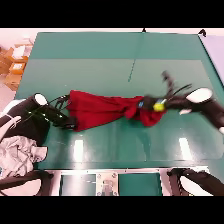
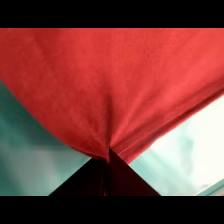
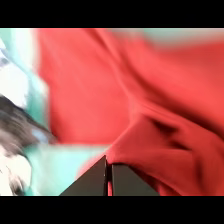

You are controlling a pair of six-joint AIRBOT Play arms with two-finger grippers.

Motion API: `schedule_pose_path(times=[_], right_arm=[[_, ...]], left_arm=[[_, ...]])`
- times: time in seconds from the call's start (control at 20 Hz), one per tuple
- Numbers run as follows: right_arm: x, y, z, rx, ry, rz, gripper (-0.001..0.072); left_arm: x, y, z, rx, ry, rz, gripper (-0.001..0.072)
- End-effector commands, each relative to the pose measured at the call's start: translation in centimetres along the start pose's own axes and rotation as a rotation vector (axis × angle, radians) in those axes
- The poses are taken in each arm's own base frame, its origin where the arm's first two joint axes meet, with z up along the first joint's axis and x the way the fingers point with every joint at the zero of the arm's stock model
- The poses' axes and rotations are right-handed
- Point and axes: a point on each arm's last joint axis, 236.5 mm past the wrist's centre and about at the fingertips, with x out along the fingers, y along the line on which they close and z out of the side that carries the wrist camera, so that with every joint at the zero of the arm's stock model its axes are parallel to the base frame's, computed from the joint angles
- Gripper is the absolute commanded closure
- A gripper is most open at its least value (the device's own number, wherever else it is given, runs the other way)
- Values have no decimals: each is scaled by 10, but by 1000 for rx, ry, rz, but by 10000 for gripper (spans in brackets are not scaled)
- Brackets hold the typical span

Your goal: Fold the shirts.

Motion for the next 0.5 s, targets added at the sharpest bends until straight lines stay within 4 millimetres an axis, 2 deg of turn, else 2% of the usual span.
schedule_pose_path(times=[0.0, 0.1, 0.2, 0.25, 0.3, 0.35, 0.45], right_arm=[[-131, 59, 101, -166, -367, -7, 694], [-195, 64, 143, -201, -541, -67, 694], [-235, 53, 169, -195, -642, -125, 694], [-244, 41, 178, -176, -662, -145, 694], [-244, 25, 186, -146, -665, -159, 694], [-237, 6, 192, -115, -650, -173, 694], [-210, -41, 206, -30, -590, -184, 694]], left_arm=[[-16, 34, -15, 45, 97, 164, 685], [-25, 55, -20, 40, 128, 259, 685], [-30, 68, -25, 48, 153, 316, 685], [-31, 68, -26, 49, 155, 316, 685], [-31, 67, -26, 53, 157, 314, 685], [-31, 67, -27, 69, 164, 312, 685], [-31, 67, -26, 86, 161, 311, 685]])
